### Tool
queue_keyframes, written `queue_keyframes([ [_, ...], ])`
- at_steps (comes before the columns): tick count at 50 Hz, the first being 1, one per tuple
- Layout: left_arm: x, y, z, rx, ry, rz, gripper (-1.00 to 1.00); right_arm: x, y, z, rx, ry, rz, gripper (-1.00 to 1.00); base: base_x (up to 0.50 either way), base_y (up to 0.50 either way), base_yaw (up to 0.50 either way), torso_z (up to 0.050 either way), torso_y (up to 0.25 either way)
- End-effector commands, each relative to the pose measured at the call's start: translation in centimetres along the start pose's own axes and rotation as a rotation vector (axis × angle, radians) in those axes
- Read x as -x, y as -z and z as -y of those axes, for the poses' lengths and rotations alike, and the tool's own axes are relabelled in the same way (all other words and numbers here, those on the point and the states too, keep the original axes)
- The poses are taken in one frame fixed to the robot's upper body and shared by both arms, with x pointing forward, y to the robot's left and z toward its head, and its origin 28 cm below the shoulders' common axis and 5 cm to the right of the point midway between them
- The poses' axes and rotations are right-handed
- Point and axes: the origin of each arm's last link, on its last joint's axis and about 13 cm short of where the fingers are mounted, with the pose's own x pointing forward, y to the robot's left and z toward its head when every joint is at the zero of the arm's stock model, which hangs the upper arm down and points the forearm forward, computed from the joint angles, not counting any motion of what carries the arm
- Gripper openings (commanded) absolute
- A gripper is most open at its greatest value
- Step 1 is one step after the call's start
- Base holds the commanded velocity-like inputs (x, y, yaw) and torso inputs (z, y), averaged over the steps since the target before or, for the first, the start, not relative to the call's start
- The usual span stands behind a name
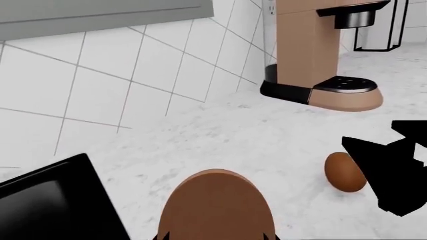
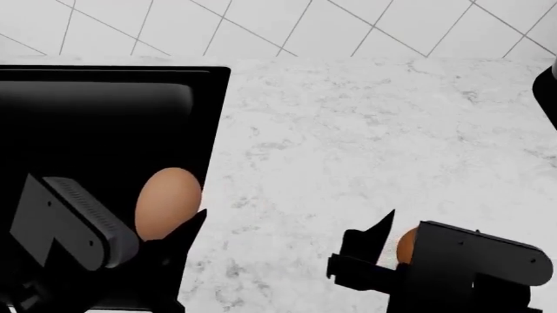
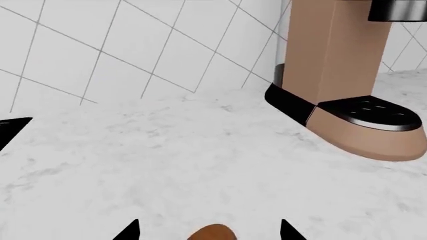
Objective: Place the eggs and milk next to the bowl.
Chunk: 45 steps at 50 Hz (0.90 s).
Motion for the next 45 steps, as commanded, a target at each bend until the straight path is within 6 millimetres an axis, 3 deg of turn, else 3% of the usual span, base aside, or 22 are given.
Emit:
queue_keyframes([
  [1,-0.3,0.9,0.1,0.04,-0.009,-0.006,-1.0,-0.8,1.9,-0.8,0.019,0.0,-0.047,1.0,0.0,0.0,0.0,0.0,0.0],
  [29,-0.3,1.1,0.0,0.04,-0.011,-0.012,-1.0,-2.7,4.5,-1.3,0.031,0.015,-0.109,1.0,0.0,0.0,0.0,0.0,0.0],
  [45,0.0,1.4,-0.1,0.046,-0.013,-0.017,-1.0,-4.9,6.2,-1.7,0.044,0.045,-0.151,1.0,0.0,0.0,0.0,0.0,0.0],
])
